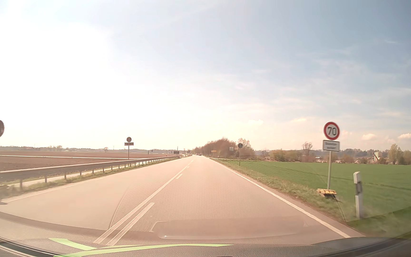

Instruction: Follow the waypoints while adhering to traffic rules and regulations

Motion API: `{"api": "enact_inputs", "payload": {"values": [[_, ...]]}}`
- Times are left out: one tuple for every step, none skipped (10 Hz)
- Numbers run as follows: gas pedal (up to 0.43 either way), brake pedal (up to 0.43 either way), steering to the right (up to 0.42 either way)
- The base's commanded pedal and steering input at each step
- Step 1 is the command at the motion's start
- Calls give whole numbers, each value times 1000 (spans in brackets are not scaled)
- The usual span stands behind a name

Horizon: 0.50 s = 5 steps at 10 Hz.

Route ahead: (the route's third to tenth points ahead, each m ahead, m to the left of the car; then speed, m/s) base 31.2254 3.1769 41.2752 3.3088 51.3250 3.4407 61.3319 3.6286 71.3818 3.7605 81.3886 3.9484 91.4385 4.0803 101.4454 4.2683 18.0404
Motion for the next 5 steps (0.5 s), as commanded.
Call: {"api": "enact_inputs", "payload": {"values": [[0,0,1],[0,0,1],[0,0,2],[0,0,1],[0,0,1]]}}
